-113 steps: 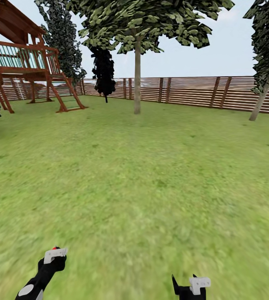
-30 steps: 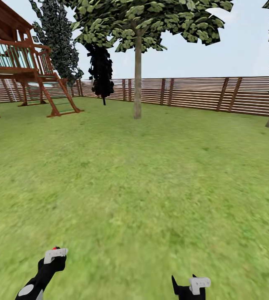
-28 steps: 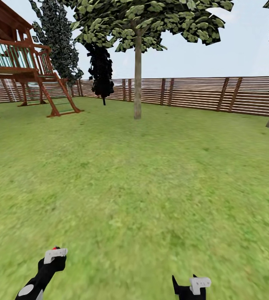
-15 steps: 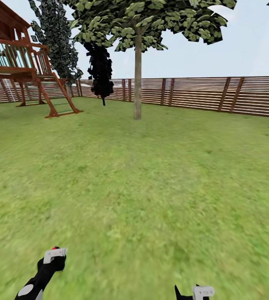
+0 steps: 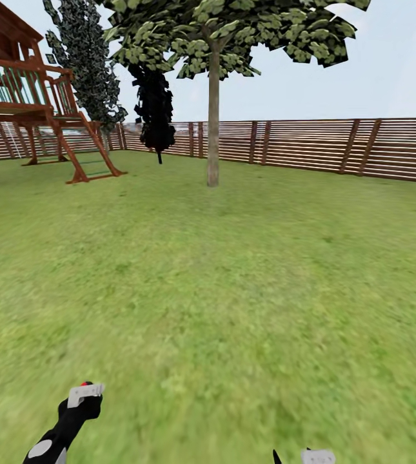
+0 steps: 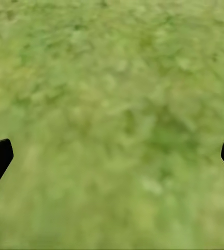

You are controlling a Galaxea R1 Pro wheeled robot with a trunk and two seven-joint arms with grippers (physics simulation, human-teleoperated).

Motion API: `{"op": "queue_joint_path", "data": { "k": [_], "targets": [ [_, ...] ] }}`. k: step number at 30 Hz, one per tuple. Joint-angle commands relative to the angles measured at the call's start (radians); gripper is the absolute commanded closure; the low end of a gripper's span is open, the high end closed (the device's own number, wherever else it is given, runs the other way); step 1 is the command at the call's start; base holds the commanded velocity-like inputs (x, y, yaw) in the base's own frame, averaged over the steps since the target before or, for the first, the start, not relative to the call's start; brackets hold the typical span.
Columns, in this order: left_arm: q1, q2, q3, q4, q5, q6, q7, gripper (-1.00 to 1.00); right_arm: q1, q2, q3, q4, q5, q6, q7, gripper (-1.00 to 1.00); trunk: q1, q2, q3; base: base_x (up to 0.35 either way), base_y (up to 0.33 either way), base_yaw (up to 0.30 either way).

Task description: In the garden, pick up the pesticide atomizer on the floor and spray pesticide onto both trees until each tree trunk is fully covered.

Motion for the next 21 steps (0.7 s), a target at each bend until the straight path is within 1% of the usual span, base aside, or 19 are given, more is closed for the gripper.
{"op": "queue_joint_path", "data": {
  "k": [1,21],
  "targets": [
    [0.0,0.0,-0.001,0.0,0.0,0.0,0.0,1.0,0.0,0.0,0.0,0.0,0.0,0.0,0.0,-1.0,0.0,0.0,0.0,0.337,0.0,0.0],
    [0.0,0.001,0.002,-0.01,0.003,-0.001,-0.001,1.0,0.0,0.0,0.0,0.0,0.0,0.0,0.0,-1.0,0.0,0.0,0.0,0.337,0.0,0.0]
  ]
}}
